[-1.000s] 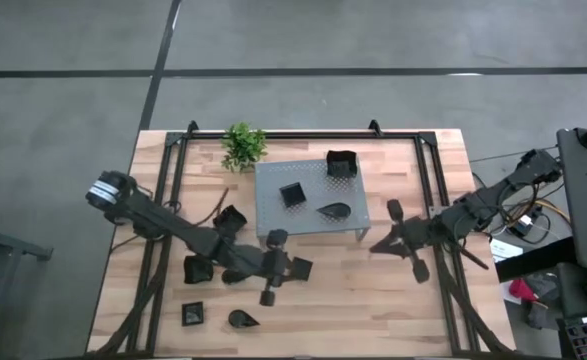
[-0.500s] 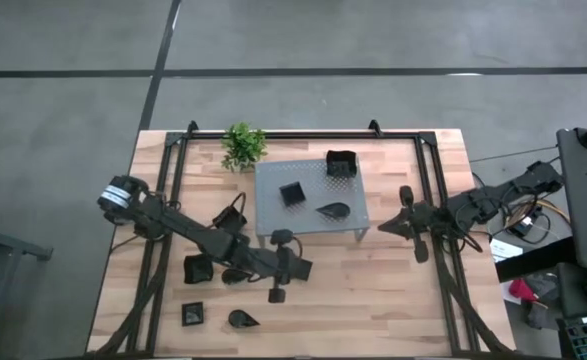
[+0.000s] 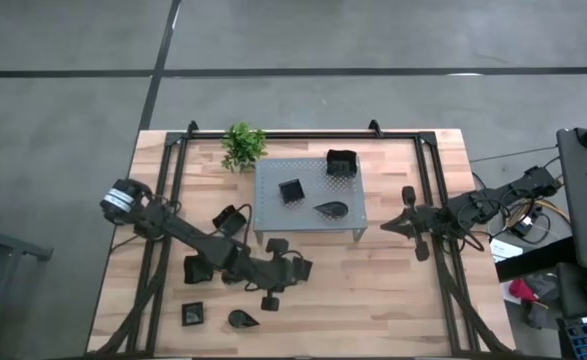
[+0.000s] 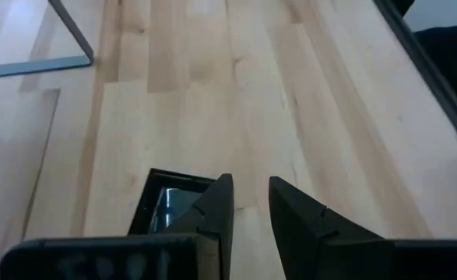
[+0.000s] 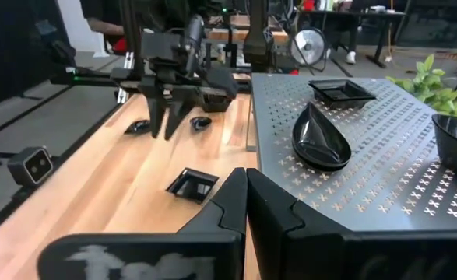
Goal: Pick & Place Mini shaped plates
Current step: Stack the black square plate on top of the black square plate on the shelf
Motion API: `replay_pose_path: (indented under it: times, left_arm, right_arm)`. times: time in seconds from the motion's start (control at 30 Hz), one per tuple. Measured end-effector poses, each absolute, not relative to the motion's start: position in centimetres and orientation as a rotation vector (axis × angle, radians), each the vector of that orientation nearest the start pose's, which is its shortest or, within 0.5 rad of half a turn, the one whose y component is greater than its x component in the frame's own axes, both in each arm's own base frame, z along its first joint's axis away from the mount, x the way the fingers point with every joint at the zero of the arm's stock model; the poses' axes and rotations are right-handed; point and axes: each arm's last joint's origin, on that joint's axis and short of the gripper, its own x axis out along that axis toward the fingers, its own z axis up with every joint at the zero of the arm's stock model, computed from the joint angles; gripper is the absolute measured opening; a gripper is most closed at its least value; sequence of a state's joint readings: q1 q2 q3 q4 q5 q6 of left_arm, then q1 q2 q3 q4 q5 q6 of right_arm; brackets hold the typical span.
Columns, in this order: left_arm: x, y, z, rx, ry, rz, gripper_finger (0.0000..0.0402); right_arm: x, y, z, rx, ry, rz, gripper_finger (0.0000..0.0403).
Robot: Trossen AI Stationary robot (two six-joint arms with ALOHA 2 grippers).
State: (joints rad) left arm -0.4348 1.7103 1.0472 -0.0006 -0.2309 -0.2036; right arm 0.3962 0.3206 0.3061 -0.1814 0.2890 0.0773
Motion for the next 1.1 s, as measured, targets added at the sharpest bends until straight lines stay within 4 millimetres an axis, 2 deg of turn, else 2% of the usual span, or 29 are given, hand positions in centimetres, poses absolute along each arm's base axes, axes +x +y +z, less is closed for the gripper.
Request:
replay_pose_path:
  times: [0.23, 0.37, 0.73, 0.93, 1.1]
  left_arm:
    - [32.2, -16.8, 19.5, 0.007, 0.683, -0.160, 0.0078]
    - [32.2, -17.5, 19.2, 0.036, 0.696, -0.097, 0.0078]
    - [34.8, -18.9, 16.8, 0.100, 0.786, -0.035, 0.0078]
    - [35.9, -19.2, 16.8, 0.181, 0.831, 0.026, 0.0078]
    - [36.0, -19.0, 17.1, 0.195, 0.832, 0.056, 0.0078]
  right_arm:
    - [10.4, 3.5, 22.4, -0.045, 0.190, 0.105, 0.0009]
    - [10.4, 3.4, 22.4, -0.041, 0.189, 0.105, 0.0009]
    - [8.6, 2.7, 22.5, -0.009, 0.164, 0.104, 0.0009]
    - [8.1, 2.6, 20.8, -0.028, 0.206, 0.163, 0.0009]
    - [8.3, 2.7, 19.1, -0.027, 0.243, 0.161, 0.0009]
